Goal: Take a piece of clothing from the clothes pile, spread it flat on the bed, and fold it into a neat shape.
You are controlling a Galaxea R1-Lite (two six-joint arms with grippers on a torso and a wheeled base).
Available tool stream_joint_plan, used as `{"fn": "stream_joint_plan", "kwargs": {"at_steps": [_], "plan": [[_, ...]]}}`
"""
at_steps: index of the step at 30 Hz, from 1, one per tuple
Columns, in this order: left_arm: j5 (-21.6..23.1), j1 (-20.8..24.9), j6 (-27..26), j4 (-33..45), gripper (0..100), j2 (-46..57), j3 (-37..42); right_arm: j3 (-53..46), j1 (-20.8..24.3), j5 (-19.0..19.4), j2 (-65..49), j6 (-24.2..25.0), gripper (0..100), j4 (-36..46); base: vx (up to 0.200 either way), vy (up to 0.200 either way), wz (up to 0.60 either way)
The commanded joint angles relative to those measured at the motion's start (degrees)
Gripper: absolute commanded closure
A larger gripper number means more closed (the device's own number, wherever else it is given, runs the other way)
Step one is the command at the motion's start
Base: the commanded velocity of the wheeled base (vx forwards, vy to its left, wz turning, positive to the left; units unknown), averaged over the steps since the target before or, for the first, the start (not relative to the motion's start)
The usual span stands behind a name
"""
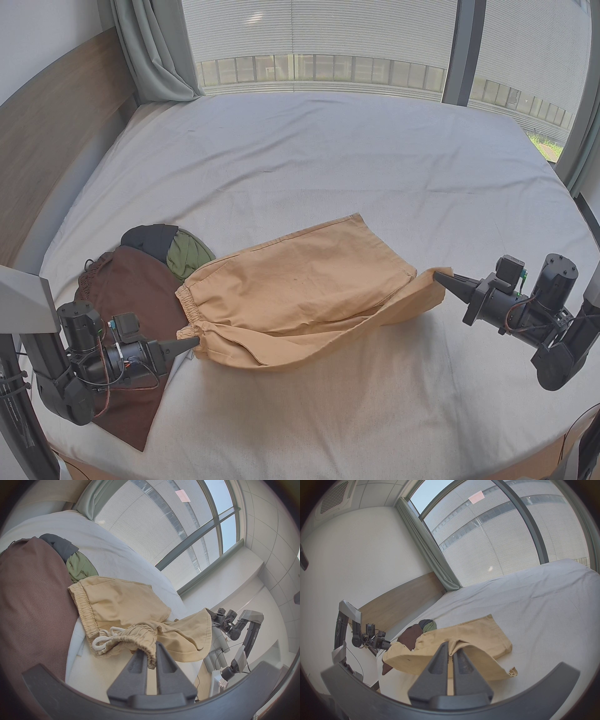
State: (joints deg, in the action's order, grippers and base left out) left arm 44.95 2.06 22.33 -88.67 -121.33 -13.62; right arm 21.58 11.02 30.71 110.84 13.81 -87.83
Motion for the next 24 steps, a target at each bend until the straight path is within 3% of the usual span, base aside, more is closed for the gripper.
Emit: {"fn": "stream_joint_plan", "kwargs": {"at_steps": [1,16,24], "plan": [[-0.83,-0.21,1.66,-0.1,100,0.31,-0.45,4.44,-0.39,-0.03,2.19,1.31,100,0.12,0.0,0.0,0.0],[-2.85,-0.13,4.47,-0.01,100,0.31,-2.38,15.95,-1.26,-0.03,5.27,2.62,100,5.22,0.0,0.0,0.0],[-5.4,0.4,5.97,-0.01,100,-0.04,-3.35,26.85,-1.18,-0.03,6.06,2.62,100,14.62,0.0,0.0,0.0]]}}
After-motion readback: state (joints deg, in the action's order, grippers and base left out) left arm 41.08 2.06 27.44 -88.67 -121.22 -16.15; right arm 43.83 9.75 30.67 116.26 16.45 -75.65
